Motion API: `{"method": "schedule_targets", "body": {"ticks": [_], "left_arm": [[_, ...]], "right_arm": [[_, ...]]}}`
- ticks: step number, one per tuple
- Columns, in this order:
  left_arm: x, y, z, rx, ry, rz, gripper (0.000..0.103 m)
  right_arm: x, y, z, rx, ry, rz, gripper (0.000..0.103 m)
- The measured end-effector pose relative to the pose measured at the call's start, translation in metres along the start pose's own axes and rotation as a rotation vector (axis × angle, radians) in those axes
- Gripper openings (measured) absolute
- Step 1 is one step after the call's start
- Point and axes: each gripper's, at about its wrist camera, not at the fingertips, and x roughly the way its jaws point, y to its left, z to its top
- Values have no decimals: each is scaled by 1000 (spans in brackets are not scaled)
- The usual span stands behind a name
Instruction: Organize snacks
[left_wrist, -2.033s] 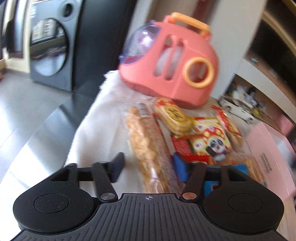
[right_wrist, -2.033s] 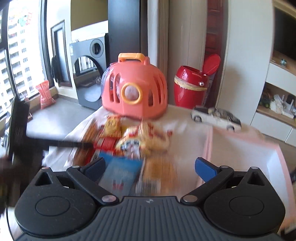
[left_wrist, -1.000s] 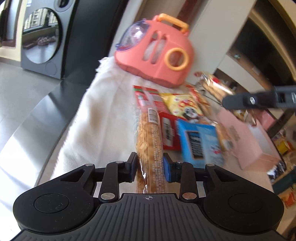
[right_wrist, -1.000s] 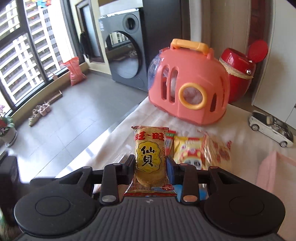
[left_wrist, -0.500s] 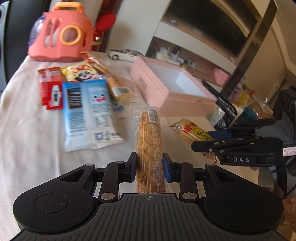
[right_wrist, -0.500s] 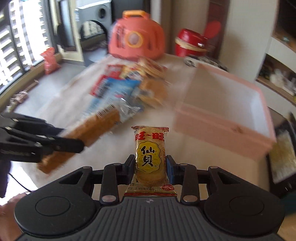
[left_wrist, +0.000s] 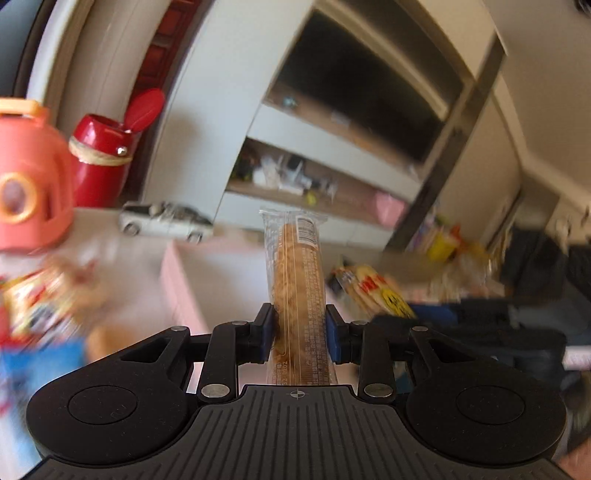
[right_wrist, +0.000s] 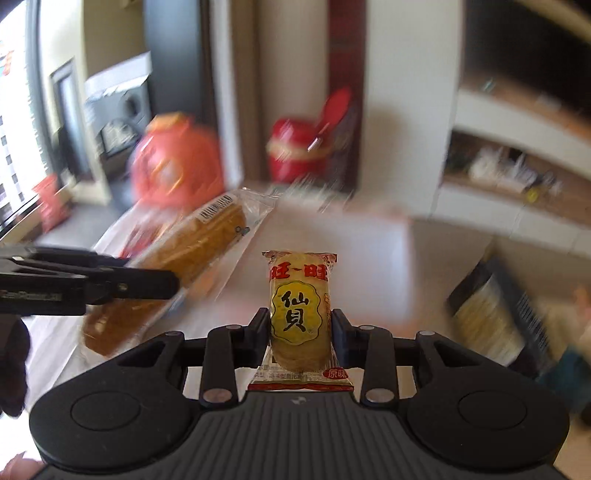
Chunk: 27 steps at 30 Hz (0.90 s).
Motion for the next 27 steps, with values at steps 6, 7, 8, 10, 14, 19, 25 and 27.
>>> {"method": "schedule_targets", "body": {"ticks": [6,7,8,10,14,19,25,27], "left_arm": [[68,37,33,-176,87,52,37],[61,38,36,-167,81,58,37],[50,40,39,-152,63,70,37],[25,46,40,-107,21,139,37],[-2,82,31,-100,30,336,37],[-33,125,3,-149,38,314,37],[-44,141,-9,-162,97,280,37],[-50,140,-16,-187,94,294,37]], "right_arm": [[86,-44,41,85,81,4,56],[94,-48,42,86,88,8,61],[98,-49,40,77,91,14,64],[101,-48,33,57,106,39,64],[91,-32,10,71,134,53,64],[55,-8,-25,143,106,71,64],[62,32,-62,97,152,77,69],[86,38,-55,76,153,52,71]]}}
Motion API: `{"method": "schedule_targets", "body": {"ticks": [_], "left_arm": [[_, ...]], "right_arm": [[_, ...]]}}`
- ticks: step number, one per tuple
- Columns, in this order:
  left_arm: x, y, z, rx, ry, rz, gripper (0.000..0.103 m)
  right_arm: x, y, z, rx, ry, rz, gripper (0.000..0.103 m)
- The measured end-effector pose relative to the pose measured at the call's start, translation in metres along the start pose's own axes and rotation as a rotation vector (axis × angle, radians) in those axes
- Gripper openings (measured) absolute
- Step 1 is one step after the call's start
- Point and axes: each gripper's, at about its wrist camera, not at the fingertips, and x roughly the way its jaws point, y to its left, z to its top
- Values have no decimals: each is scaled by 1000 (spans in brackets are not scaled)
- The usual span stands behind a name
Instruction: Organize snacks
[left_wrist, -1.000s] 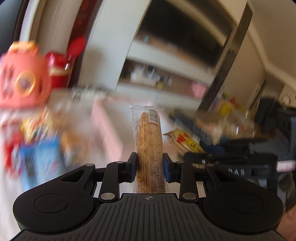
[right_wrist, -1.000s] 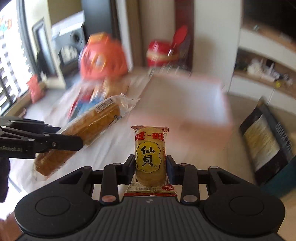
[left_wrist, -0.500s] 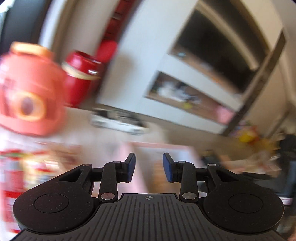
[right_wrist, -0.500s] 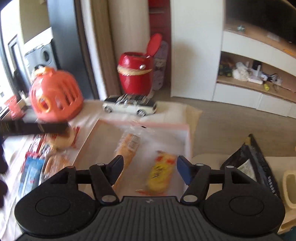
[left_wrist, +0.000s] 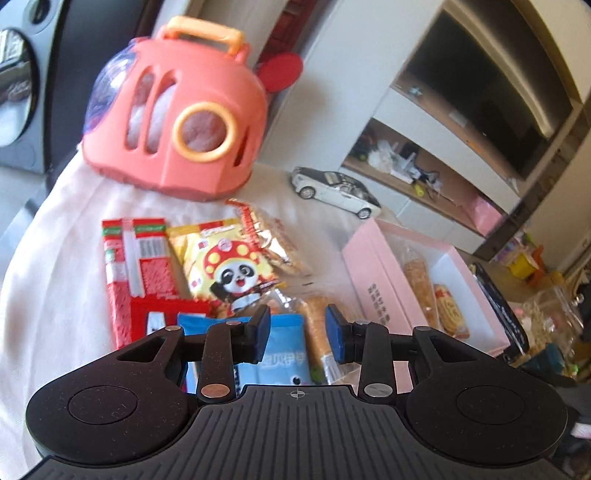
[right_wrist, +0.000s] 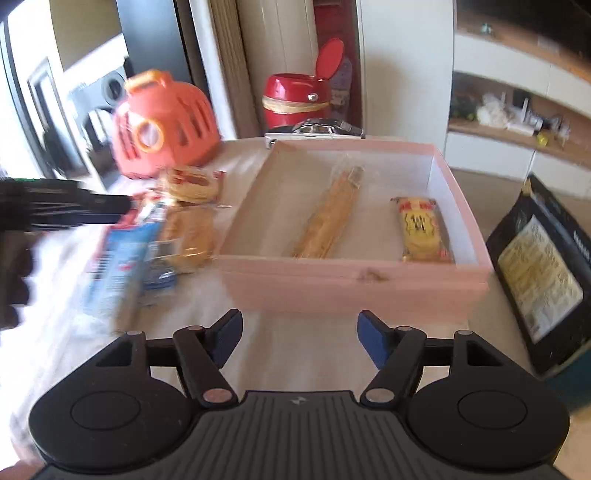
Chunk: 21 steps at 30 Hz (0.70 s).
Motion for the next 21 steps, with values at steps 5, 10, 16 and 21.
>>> {"method": "schedule_targets", "body": {"ticks": [5,10,16,21], "left_arm": [[-10,-7,0,-48,-85,29,37],[28,-4,47,-159,-95,69,37],[91,-4,74,-82,-1,199,36],[68,-15,43,89,9,157,34]], "right_arm": [[29,11,22,-66,4,60,71],[16,21,17,-127,-13,171,72],[0,28,-4,-36,-42,211,76],[7,37,0,-61,-57,204,81]]}}
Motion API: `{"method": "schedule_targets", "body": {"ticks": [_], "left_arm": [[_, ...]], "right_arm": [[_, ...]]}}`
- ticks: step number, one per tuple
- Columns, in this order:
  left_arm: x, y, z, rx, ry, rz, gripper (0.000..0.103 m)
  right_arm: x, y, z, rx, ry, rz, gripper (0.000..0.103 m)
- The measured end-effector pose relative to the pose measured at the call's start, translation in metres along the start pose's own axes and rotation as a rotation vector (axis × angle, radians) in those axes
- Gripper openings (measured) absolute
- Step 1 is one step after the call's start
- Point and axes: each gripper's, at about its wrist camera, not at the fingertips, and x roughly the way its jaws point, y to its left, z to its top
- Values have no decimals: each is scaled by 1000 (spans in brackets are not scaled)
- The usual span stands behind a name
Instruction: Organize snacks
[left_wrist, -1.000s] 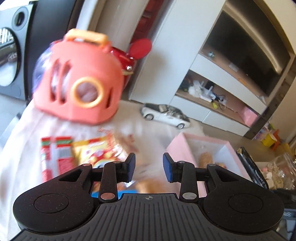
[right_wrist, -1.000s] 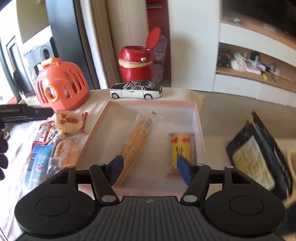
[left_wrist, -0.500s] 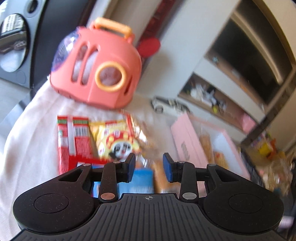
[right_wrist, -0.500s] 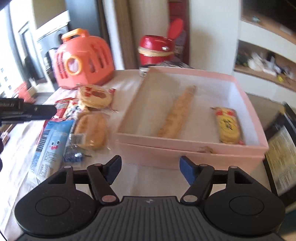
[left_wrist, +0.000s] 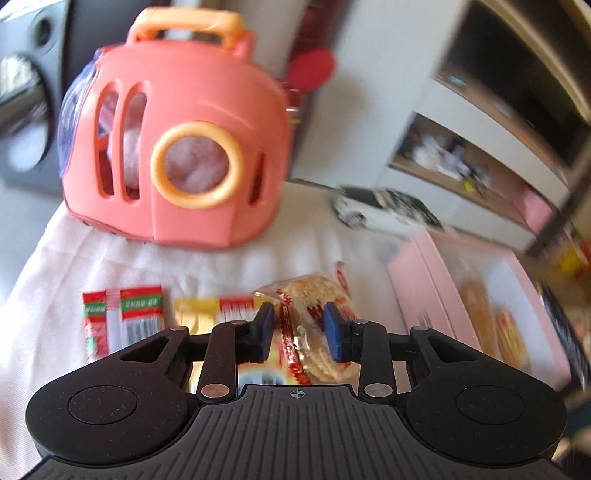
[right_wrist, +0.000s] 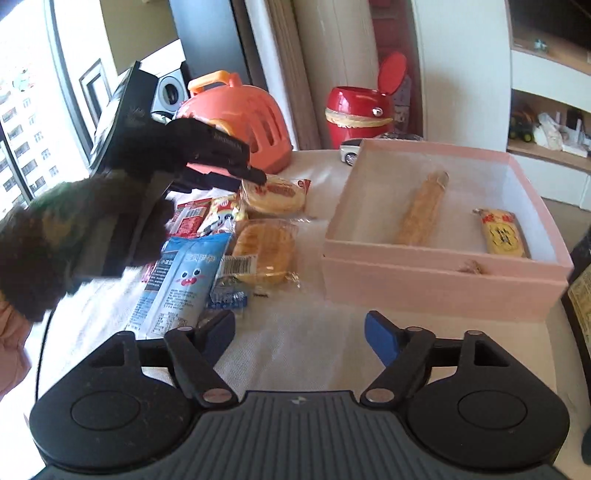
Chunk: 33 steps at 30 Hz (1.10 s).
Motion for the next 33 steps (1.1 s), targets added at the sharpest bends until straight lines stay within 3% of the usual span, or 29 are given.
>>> {"method": "schedule_targets", "body": {"ticks": [4,5,9,12,15,21,24,28,31,33], "left_arm": [[-32,12,-36,35,24,-38,31],[-40,17,-44,38,29,-26,22],[-66,43,-69,-21,38,0,22],[-83,65,-76,-118,28,-48,22],[-99,69,-79,-178,12,-83,22],[-74,37,-75,-214,94,-223,23],[-49,13,-74,-213,117,-135,25],[-32,-7,-64,-148,3,56,25],[-13,-11,-57,-129,43,70,27],[-9,-20,-57,-80,45,78,34]], "right_arm": [[33,1,16,-13,22,-12,81],[40,2,22,-1,35,3,81],[69,14,37,25,96,88,82],[85,31,35,-51,155,26,82],[73,34,23,-102,164,-2,76],[29,7,-8,-118,127,-176,72],[11,-8,-20,-101,76,-237,77],[-1,-25,-30,-68,21,-257,79],[-1,-33,-35,-36,9,-246,82],[2,-37,-37,-11,12,-229,82]]}}
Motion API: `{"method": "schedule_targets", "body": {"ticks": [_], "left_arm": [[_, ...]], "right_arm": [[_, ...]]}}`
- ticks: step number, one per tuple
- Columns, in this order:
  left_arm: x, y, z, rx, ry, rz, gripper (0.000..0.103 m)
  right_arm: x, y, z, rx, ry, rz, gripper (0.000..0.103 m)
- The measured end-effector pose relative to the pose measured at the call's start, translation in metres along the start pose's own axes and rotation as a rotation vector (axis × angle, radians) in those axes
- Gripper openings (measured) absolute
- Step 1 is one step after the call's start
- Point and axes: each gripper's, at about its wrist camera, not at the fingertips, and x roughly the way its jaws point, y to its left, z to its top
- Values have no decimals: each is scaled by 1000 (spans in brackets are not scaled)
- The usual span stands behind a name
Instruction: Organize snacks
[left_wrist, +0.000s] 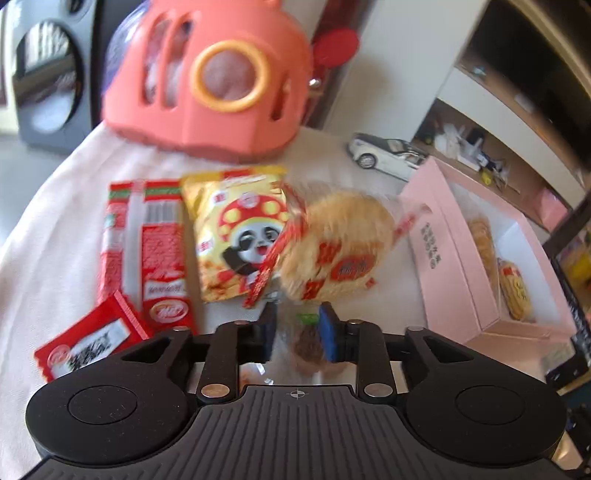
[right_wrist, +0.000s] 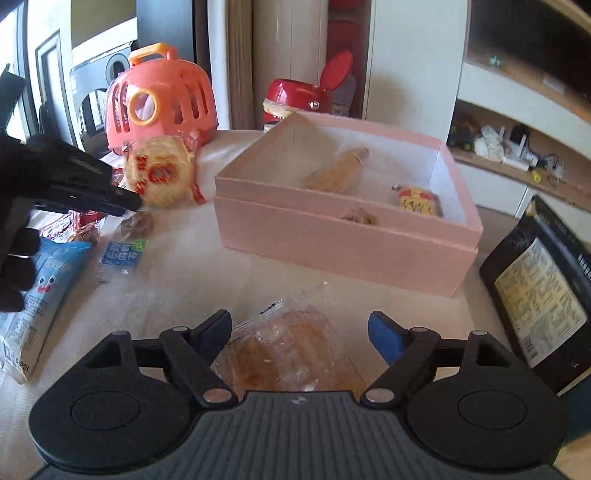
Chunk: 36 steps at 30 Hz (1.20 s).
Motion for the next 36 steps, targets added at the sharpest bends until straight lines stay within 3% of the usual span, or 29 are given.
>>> {"method": "schedule_targets", "body": {"ticks": [3,7,11,13,16,20,23,26,29,34,36], "left_arm": [[-6,-11,-9,109,20,-30,34],[-20,-22,-30,213,80,-161,34],[-39,-19,-51,210,137,-273,34],[-55,-12,-60,185,126,-299,34],[-81,8,-62,112,61,-279,34],[-103,49,-50,-19,-55,-142,34],[-99,55,-37,-45,-47,-138,34],[-90,24,-40,94,0,-210,34],[-82,-10,-57,241,43,-251,34],[-58,-48,-72,392,90,-172,34],[-53,-54,-77,425,93,-174,39]], "right_arm": [[4,-2,-4,33,-6,19,84],[4,-3,-9,55,-32,31,86],[4,-1,-9,52,-33,19,86],[1,4,-9,32,-35,-1,86],[-7,15,-4,-15,-48,-17,86],[-20,40,5,-87,-96,6,86],[-23,57,9,-108,-95,81,86],[-22,65,11,-122,-72,110,86],[-27,60,12,-119,-87,53,87],[-40,26,12,-47,-103,-43,87],[-41,14,11,-16,-101,-67,87]]}}
